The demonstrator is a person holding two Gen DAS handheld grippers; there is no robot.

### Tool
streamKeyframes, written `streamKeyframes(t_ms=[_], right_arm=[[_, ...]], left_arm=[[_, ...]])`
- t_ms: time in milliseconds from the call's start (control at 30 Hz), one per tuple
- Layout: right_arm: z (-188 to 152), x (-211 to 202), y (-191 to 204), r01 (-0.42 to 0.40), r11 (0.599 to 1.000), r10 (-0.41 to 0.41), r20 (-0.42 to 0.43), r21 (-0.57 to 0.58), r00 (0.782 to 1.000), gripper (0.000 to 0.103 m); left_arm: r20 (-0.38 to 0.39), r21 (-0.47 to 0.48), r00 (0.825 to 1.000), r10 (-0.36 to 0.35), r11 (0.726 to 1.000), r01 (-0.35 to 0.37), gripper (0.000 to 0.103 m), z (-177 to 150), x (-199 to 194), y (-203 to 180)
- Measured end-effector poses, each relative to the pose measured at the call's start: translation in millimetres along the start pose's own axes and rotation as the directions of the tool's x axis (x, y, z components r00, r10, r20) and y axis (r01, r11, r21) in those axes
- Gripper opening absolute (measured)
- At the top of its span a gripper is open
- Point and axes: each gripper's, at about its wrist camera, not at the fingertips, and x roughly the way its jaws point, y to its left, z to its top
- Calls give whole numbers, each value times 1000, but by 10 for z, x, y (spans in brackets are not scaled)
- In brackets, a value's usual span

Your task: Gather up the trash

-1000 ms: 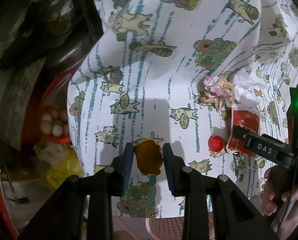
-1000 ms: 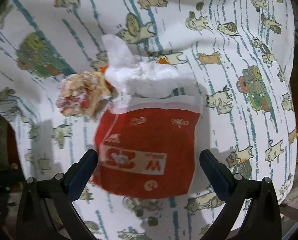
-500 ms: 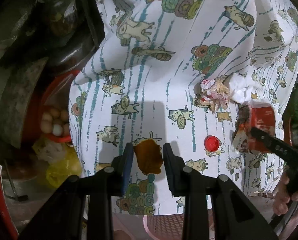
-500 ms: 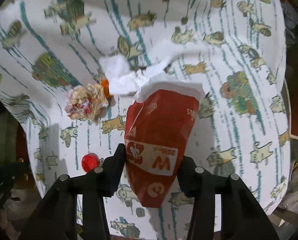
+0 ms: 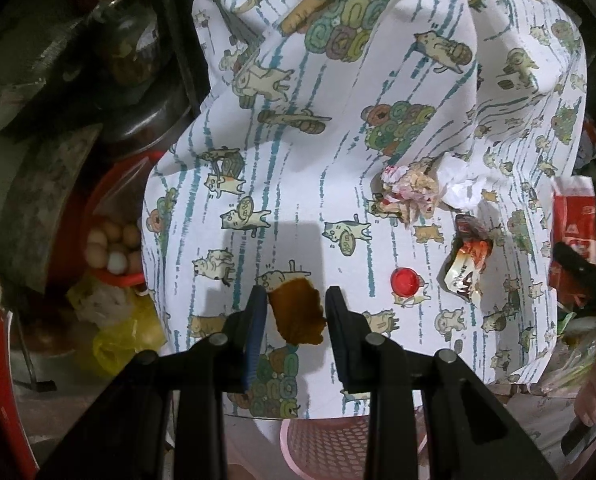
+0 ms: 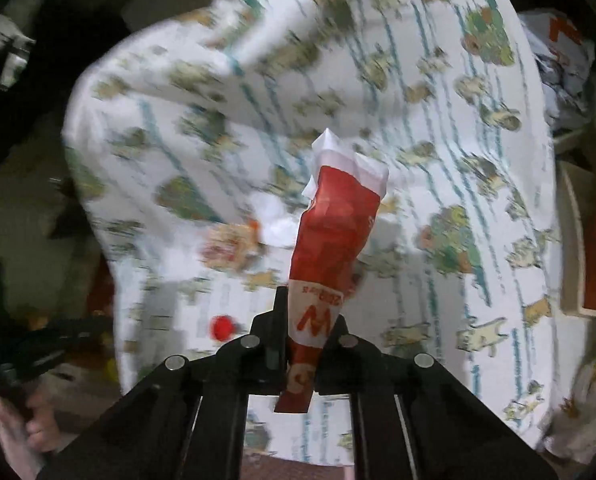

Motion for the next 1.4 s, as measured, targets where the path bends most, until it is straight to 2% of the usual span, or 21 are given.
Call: streamKeyframes(t_ms=[167, 300, 433, 500, 600, 667, 733, 833, 933, 1033, 1167, 1300, 1367, 1400], right_arm=[[-44, -317, 192, -21, 994, 30, 85, -103, 996, 9], [-87, -452, 210, -47, 993, 58, 100, -104, 993, 9], [-170, -560, 260, 41, 992, -25, 128, -123, 991, 9], [-203, -613, 338, 61, 991, -47, 124, -115, 991, 9], [-237, -736, 511, 42, 995, -31, 130, -86, 991, 9], [-273, -831, 670, 39, 993, -24, 129, -115, 991, 10], [-349, -962, 827, 41, 988, -18, 152, -149, 988, 10], [-521, -1078, 979, 50, 984, -22, 167, -171, 986, 10], [-712, -1021, 1066, 37, 976, -15, 106, -212, 994, 10], [-971, -883, 1101, 97, 959, -77, 86, -265, 993, 10], [-1205, -606, 1038, 73, 958, -89, -49, -277, 995, 10], [-1381, -390, 1001, 75, 945, -129, -152, -318, 980, 10], [-1493, -248, 967, 71, 937, -154, -224, -341, 962, 10], [-1567, -140, 939, 77, 932, -183, -279, -354, 943, 10]], left_arm=[[48, 27, 998, -28, 999, 26, 28, -89, -178, -77], [113, 65, 993, -33, 998, 26, 28, -165, -388, -147], [175, 80, 984, -35, 997, 21, 28, -218, -606, -177], [179, 75, 983, -44, 997, 31, 28, -248, -685, -182], [183, 73, 981, -57, 996, 44, 28, -284, -821, -207], [195, 78, 980, -51, 996, 36, 28, -342, -932, -234], [197, 68, 978, -74, 996, 62, 28, -434, -1023, -217], [165, 52, 983, -83, 996, 75, 28, -618, -1039, -197], [129, 55, 988, -90, 995, 83, 28, -814, -942, -206], [95, 57, 990, -104, 993, 99, 28, -952, -814, -216], [22, 55, 995, -101, 994, 99, 28, -1079, -566, -222], [-92, 32, 989, -119, 992, 123, 28, -1186, -267, -208], [-149, 17, 983, -109, 993, 113, 28, -1248, -110, -201], [-171, 11, 979, -110, 993, 113, 28, -1266, -54, -192]])
